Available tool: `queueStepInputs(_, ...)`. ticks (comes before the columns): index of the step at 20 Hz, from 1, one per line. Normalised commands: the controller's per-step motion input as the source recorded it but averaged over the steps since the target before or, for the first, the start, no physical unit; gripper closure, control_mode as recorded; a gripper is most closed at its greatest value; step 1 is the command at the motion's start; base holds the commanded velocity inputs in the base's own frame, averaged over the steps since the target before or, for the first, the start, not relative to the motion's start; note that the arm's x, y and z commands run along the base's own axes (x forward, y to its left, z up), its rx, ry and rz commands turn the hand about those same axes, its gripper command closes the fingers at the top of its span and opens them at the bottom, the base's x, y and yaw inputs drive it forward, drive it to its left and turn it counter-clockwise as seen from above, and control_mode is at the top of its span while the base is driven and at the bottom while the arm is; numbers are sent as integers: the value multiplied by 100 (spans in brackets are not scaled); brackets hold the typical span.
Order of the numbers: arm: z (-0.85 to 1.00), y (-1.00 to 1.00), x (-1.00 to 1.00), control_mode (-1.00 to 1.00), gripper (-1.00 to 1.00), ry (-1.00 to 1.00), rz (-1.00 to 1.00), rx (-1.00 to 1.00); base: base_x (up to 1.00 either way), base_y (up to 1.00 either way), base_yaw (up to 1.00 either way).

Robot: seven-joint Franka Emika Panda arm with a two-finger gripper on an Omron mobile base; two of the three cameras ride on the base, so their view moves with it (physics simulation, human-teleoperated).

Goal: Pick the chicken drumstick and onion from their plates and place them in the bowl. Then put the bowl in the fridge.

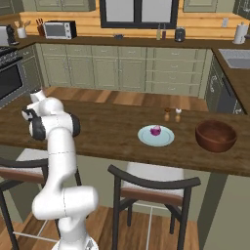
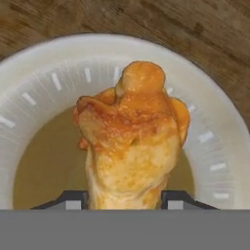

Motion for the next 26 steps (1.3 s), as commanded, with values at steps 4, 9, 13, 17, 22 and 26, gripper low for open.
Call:
queueStepInputs(4, 1, -36, -3, -100, 100, -3, 3, 0, 0, 0, 0)
queueStepInputs(9, 72, -67, -72, -100, 100, -5, -7, 13, 0, 0, 0)
queueStepInputs(13, 100, -83, -100, -100, 100, -11, -14, 20, 0, 0, 0)
queueStepInputs(17, 100, -98, -100, -100, 100, -18, -14, 19, 0, 0, 0)
queueStepInputs(22, 93, -100, -100, -100, 100, -11, -12, 18, 0, 0, 0)
queueStepInputs(26, 72, -100, -100, -100, 100, -7, -9, 9, 0, 0, 0)
